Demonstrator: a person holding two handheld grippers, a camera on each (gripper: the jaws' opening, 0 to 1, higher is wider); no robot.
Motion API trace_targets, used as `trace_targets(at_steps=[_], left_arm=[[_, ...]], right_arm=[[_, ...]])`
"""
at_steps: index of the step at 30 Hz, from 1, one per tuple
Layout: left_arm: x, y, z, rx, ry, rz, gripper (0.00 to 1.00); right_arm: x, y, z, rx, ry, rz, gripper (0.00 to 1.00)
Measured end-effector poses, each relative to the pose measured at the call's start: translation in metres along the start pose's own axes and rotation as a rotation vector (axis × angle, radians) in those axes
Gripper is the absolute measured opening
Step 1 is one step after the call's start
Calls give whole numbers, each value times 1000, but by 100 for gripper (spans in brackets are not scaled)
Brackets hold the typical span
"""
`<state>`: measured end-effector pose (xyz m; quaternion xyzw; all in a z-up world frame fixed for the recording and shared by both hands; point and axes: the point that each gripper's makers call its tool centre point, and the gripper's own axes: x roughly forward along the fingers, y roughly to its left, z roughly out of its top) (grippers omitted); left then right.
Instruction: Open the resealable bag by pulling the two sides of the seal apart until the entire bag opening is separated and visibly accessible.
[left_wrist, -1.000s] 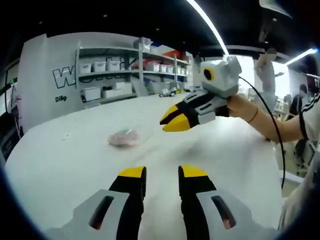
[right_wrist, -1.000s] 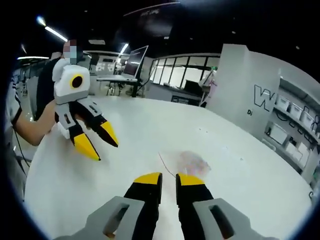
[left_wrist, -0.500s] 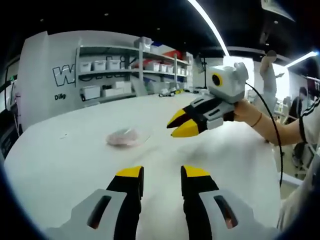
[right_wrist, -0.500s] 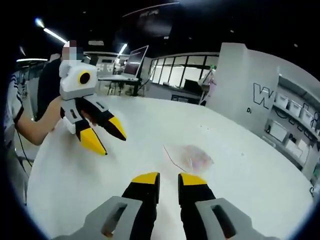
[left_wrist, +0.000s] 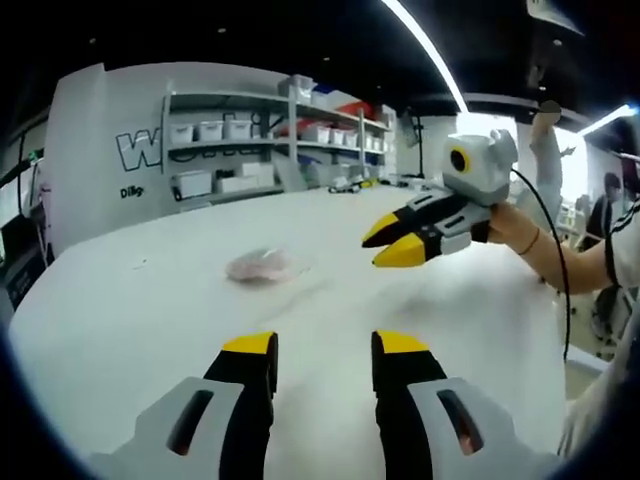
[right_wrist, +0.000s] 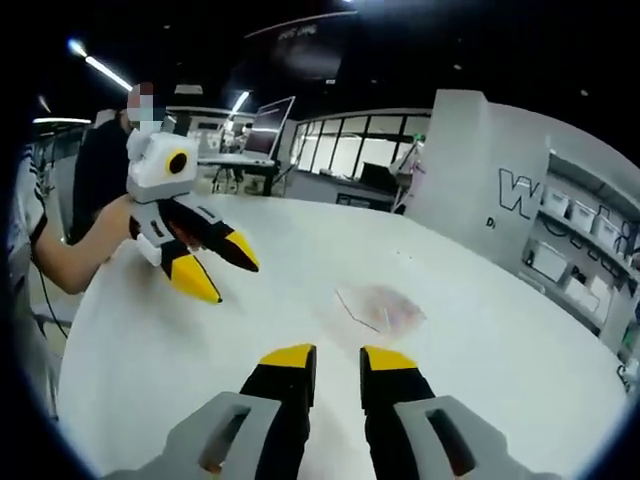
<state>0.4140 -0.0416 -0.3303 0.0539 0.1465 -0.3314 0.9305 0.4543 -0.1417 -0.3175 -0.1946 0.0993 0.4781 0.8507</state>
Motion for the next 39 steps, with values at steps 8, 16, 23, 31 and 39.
trace_targets(at_steps=[8, 16, 23, 31, 39], left_arm=[[-1, 2, -6, -15, 5, 12, 39], [-2, 0, -6, -14, -2, 12, 40], [-3, -1, -4, -16, -9, 7, 40], [-6, -1, -4, -22, -20, 11, 42], [-10, -1, -3, -23, -32, 21, 45]], right_arm=[[-5, 2, -2, -13, 1, -20, 17], [-10, 6, -6, -6, 1, -24, 19], [-12, 7, -6, -2, 4, -27, 21], [-16, 11, -14, -5, 30, -35, 25], [-22, 18, -21, 25, 32, -39, 30]])
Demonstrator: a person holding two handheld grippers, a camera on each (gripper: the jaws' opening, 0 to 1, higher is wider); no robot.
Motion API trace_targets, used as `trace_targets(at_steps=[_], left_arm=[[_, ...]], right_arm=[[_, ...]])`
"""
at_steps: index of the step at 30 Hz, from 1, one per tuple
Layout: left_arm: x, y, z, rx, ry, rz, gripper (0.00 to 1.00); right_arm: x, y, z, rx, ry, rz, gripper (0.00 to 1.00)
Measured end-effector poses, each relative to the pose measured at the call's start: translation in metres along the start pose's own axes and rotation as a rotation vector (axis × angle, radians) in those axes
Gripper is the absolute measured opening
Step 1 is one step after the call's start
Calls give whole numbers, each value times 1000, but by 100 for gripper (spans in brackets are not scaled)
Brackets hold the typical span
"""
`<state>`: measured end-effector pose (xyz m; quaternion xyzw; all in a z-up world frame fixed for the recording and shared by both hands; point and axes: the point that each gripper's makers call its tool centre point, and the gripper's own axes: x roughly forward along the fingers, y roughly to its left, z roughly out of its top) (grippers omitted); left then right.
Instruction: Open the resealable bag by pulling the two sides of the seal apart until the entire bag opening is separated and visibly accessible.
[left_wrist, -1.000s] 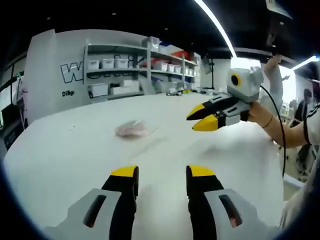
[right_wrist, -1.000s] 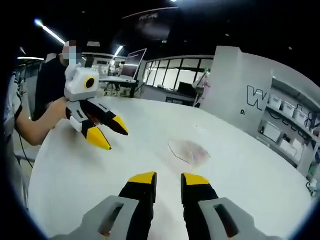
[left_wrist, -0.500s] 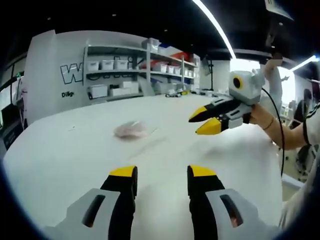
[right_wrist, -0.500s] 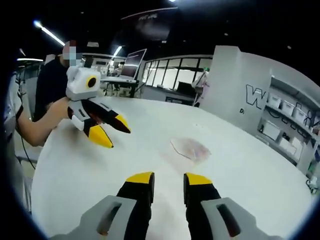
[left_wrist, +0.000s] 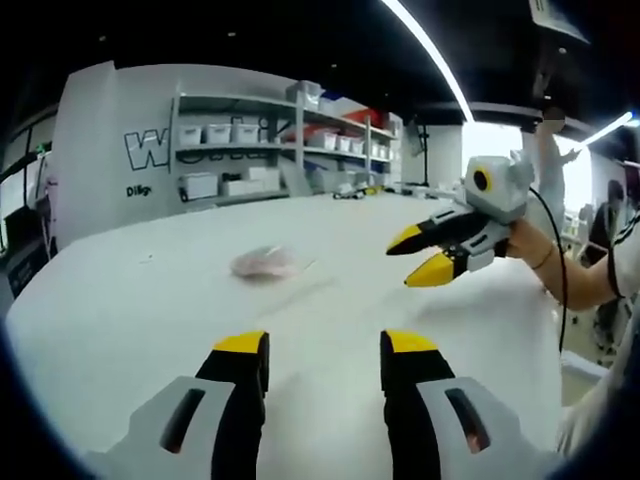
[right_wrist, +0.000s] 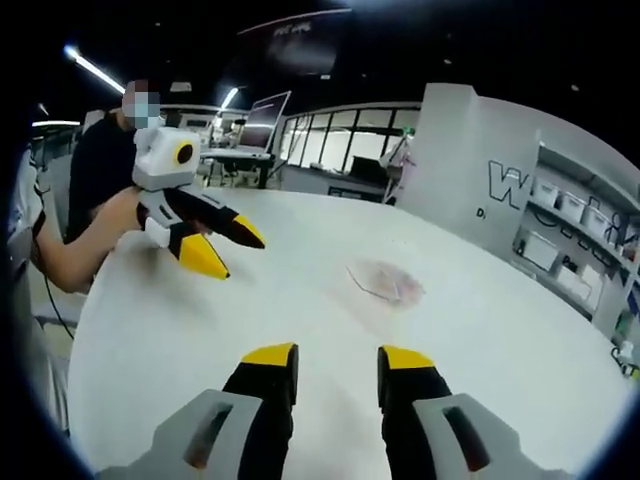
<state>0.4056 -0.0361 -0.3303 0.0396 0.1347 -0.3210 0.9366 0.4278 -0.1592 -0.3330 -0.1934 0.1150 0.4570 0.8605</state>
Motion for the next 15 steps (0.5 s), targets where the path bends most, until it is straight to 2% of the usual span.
trace_targets(at_steps=[7, 10, 15], left_arm=[[-5, -1, 2, 3, -22, 12, 49], [-7, -1, 2, 2, -35, 20, 54], [-10, 1, 2, -27, -51, 22, 55]], right_arm=[[-4, 3, -9, 34, -3, -25, 34], [-9, 3, -8, 49, -17, -46, 37], [-12, 6, -12, 54, -18, -56, 41]])
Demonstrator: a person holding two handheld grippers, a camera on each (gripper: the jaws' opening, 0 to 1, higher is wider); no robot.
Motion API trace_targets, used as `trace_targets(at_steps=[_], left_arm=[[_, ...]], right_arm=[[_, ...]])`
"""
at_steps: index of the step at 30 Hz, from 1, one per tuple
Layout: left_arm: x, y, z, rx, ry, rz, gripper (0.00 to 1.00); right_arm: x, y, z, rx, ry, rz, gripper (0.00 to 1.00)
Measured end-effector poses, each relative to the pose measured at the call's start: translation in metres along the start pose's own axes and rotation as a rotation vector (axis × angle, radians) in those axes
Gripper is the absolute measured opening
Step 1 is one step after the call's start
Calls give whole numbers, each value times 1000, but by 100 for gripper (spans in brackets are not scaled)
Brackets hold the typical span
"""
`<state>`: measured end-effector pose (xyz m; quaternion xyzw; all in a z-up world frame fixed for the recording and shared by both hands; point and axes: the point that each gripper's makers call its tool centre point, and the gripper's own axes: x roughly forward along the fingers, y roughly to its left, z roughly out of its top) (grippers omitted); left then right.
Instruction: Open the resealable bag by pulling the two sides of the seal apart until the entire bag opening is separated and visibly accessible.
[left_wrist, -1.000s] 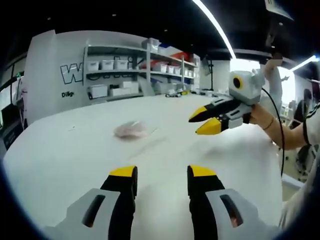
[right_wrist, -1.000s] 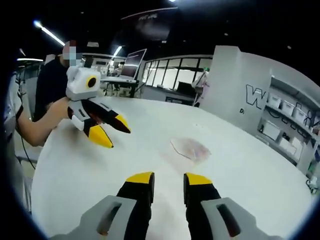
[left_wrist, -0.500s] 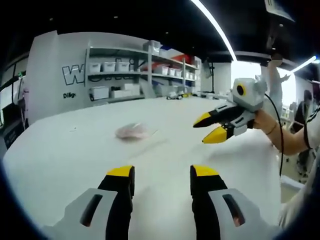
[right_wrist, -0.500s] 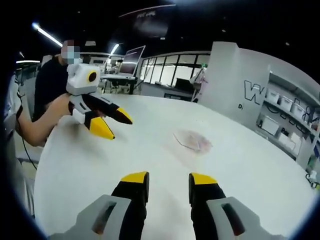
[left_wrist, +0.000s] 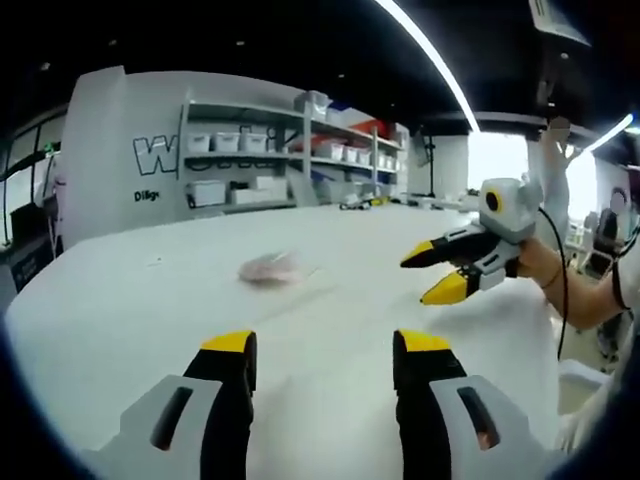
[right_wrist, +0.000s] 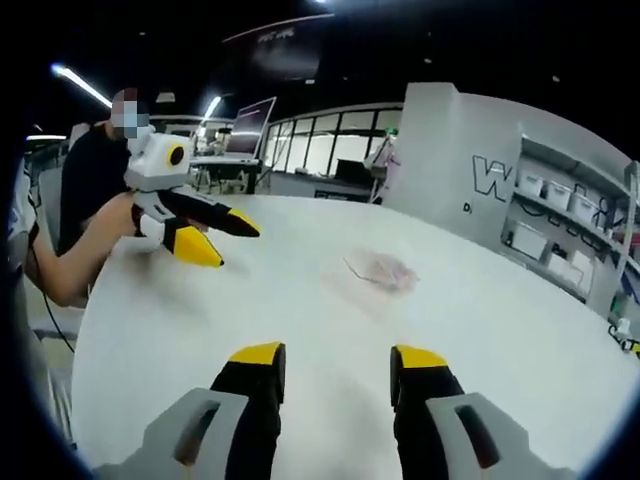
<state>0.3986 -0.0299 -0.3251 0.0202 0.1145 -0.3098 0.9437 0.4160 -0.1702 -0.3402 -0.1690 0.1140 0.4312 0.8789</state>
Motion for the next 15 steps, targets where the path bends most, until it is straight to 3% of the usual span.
trace_targets(at_steps=[3, 15], left_arm=[[-2, -1, 0, -15, -11, -1, 57], [-17, 8, -4, -35, -65, 76, 81]], right_arm=[[-2, 2, -2, -4, -2, -7, 47], [-15, -3, -5, 30, -49, -74, 73]])
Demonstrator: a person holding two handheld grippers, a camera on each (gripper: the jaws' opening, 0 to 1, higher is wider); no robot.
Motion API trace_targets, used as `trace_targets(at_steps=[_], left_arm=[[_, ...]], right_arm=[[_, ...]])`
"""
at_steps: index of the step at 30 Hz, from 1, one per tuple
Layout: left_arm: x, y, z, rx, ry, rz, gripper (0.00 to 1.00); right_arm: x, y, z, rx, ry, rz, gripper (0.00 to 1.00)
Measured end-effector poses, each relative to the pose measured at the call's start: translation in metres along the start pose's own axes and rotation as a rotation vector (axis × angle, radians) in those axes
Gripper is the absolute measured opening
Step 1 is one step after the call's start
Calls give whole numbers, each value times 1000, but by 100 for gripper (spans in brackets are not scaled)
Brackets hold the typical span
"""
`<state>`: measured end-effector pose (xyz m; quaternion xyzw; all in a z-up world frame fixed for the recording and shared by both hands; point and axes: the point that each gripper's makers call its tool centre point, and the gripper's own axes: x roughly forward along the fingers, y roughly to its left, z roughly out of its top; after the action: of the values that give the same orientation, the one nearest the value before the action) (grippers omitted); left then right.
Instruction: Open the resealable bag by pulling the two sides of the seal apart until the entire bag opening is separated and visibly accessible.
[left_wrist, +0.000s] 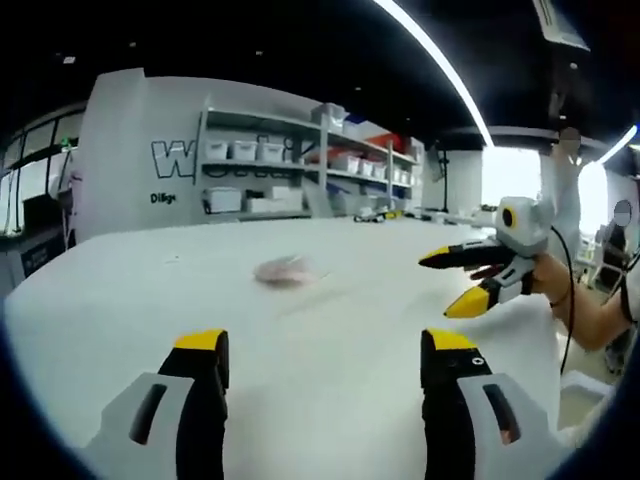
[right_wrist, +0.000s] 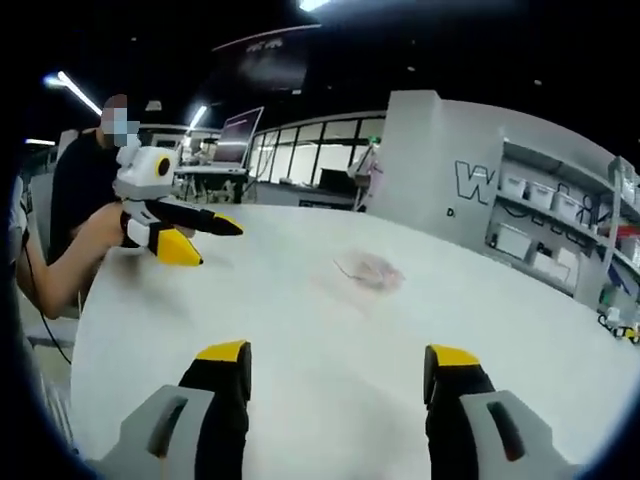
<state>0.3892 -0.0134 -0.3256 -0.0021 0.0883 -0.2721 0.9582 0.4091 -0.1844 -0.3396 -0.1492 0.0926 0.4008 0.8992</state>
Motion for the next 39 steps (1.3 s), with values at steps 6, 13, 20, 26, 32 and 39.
trace_targets(at_steps=[6, 13, 20, 26, 32, 39], left_arm=[[-9, 4, 4, 1, -32, 42, 90], [-15, 4, 8, 1, -61, 64, 97], [-20, 0, 5, -10, -60, 67, 99], [-26, -2, 4, -17, -68, 72, 99], [-30, -4, 2, -23, -90, 77, 99], [-33, -5, 10, -15, -141, 82, 100]], right_arm=[[-7, -1, 2, 26, -28, -28, 84], [-12, 4, 5, 35, -36, -33, 96], [-18, 10, 7, 34, -44, -32, 99], [-24, 13, 7, 68, -55, -41, 100], [-29, 14, 4, 143, -59, -51, 100], [-37, 9, 7, 171, -117, -95, 100]])
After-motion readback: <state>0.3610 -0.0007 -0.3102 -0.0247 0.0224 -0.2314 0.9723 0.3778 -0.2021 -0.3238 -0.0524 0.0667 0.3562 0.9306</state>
